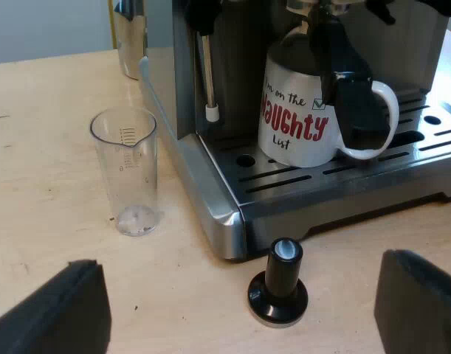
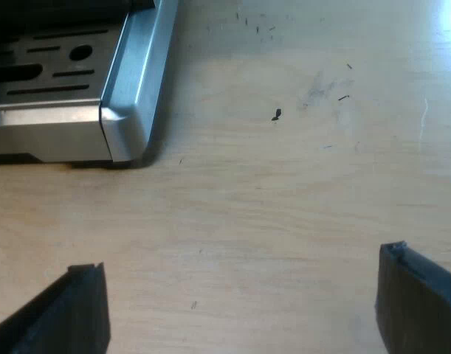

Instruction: Place mug into machine

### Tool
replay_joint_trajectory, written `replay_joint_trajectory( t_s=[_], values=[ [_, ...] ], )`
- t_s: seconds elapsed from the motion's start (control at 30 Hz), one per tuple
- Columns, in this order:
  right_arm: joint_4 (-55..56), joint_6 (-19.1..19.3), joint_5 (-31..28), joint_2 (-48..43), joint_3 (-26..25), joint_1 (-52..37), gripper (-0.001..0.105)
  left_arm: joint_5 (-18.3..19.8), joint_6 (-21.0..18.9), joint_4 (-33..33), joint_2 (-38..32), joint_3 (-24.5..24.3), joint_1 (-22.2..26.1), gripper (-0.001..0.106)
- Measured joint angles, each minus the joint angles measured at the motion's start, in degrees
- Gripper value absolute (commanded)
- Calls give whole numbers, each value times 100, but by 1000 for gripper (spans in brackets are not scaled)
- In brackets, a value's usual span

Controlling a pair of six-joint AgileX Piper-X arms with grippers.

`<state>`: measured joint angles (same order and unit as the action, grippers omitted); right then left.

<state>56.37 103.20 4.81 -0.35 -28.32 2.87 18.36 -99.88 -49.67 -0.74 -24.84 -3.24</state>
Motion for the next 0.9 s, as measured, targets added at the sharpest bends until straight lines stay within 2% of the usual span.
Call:
replay_joint_trajectory(
  t_s=[0.9],
  values=[
    [0,-40,0,0,0,0,83,77,168,-260,0,-84,0,79]
  ],
)
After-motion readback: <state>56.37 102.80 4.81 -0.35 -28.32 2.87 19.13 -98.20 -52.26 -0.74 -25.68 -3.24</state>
